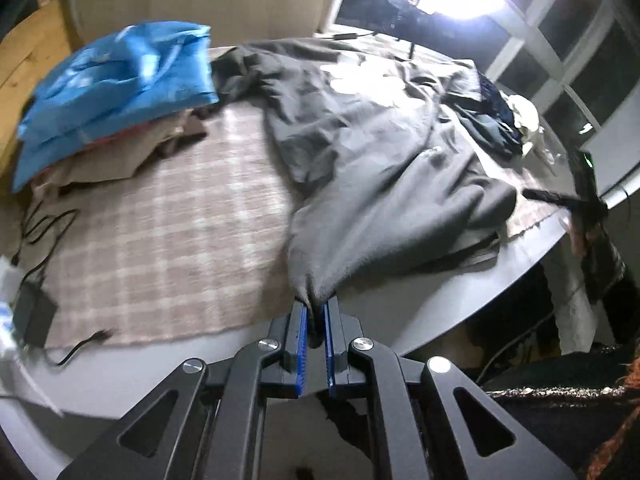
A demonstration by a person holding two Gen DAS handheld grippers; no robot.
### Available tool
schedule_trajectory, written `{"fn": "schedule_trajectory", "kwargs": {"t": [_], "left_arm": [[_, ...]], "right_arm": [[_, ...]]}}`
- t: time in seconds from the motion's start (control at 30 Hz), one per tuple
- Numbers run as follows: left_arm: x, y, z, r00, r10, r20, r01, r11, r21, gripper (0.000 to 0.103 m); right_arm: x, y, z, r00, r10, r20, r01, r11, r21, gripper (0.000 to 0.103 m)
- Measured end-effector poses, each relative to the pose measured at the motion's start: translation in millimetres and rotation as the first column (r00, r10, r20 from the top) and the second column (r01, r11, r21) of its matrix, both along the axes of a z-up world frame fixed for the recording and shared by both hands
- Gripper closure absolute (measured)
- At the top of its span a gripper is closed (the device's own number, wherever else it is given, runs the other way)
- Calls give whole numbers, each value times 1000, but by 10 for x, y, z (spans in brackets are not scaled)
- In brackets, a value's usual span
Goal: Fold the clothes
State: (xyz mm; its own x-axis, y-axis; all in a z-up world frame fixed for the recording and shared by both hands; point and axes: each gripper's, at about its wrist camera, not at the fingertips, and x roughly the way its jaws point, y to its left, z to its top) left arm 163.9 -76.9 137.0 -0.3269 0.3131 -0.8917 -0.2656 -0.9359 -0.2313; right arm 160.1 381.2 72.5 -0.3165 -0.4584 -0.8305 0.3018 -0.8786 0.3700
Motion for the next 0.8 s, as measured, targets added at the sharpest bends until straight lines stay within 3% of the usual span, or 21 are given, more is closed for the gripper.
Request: {"fn": "schedule_trajectory", "kwargs": {"t": [0.13, 0.33, 0.43, 0.53, 0.6, 0.63, 0.7, 0.8], "left_arm": [[-33, -15, -73, 1000, -1, 27, 2, 1000, -12, 97], [-76, -45, -103, 999, -13, 52, 14, 1000, -23, 97], [-97, -53, -82, 998, -20, 55, 21, 999, -26, 97], [-120, -50, -58, 998, -25, 52, 26, 999, -30, 97], [-138, -25, -46, 998, -35, 50, 37, 999, -40, 97], [-140, -13, -27, 998, -39, 45, 41, 998, -45, 97], [-122, 19, 67, 998, -51, 24, 52, 997, -53, 97], [-17, 72, 380, 997, -79, -23, 78, 996, -40, 97]], "right_arm": [[226, -144, -146, 997, 71, -35, -67, 992, 108, 53], [150, -412, -292, 979, 164, -118, -129, 957, 258, 53], [27, -352, -330, 976, 168, -138, -124, 951, 283, 53], [-89, -341, -387, 972, 198, -130, -162, 956, 246, 53], [-91, -332, -324, 975, 181, -126, -154, 968, 198, 69], [-87, -325, -285, 978, 169, -124, -146, 974, 173, 93], [-79, -310, -206, 982, 145, -120, -130, 984, 122, 96], [120, -125, 283, 979, 88, -183, -76, 995, 70, 98]]}}
